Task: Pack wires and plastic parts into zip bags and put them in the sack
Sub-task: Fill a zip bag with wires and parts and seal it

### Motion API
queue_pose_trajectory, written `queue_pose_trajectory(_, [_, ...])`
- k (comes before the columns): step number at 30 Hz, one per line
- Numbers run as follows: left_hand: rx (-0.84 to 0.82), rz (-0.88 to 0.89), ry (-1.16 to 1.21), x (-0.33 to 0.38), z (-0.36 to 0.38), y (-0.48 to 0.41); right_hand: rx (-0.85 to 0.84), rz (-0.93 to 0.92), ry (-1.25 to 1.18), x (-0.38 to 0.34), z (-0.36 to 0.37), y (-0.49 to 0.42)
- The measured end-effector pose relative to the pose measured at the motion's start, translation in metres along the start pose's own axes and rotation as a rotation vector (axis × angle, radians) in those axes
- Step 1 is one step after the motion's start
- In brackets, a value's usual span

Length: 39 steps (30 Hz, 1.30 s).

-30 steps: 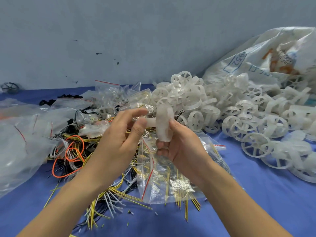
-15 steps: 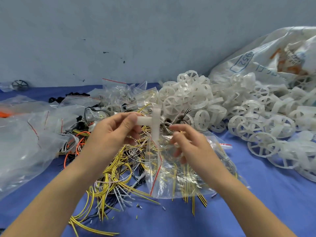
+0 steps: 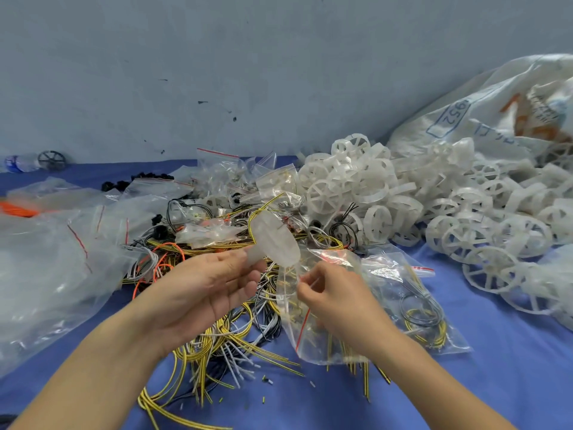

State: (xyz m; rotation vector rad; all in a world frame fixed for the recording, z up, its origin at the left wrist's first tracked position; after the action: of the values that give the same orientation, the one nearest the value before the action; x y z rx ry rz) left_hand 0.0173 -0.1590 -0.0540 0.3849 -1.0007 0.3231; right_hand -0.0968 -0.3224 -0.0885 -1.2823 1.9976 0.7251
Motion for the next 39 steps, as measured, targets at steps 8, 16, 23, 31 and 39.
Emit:
queue_pose_trajectory(8, [0.177,-0.008,-0.315,-0.005,-0.007,-0.005,0.176,-0.098,-0.318,-0.007,-0.011,0.004])
queue_pose_trajectory(16, [0.09,0.151,-1.361,-0.012,0.013,-0.002,0.318,-0.239,-0.064,-0.025,-0.012,0.013])
queue_pose_trajectory(23, [0.089,-0.024,-0.694,-0.014,0.017,-0.015,0.326,-0.296,0.143,-0.034,-0.009,0.021])
queue_pose_trajectory(31, [0.278,0.027,-0.597,0.001,0.018,-0.022,0.407,-0.265,0.063,-0.032,-0.021,0.021])
queue_pose_trajectory(39, [0.307,0.128,-0.588,0.024,0.015,-0.01,0.496,-0.173,-0.017,-0.021,-0.037,0.023])
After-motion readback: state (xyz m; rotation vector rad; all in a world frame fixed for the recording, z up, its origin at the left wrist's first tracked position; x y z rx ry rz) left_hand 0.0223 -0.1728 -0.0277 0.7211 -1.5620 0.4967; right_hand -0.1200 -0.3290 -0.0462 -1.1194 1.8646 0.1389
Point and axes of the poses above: each hand's wrist, its own y-axis away from the middle knuckle, its own z-axis out of the palm, x = y × z, the point moved 3 cm from there along -y, towards the middle knuckle, and after that the axes turned 13 degrees about -x, right-handed, at the moved point
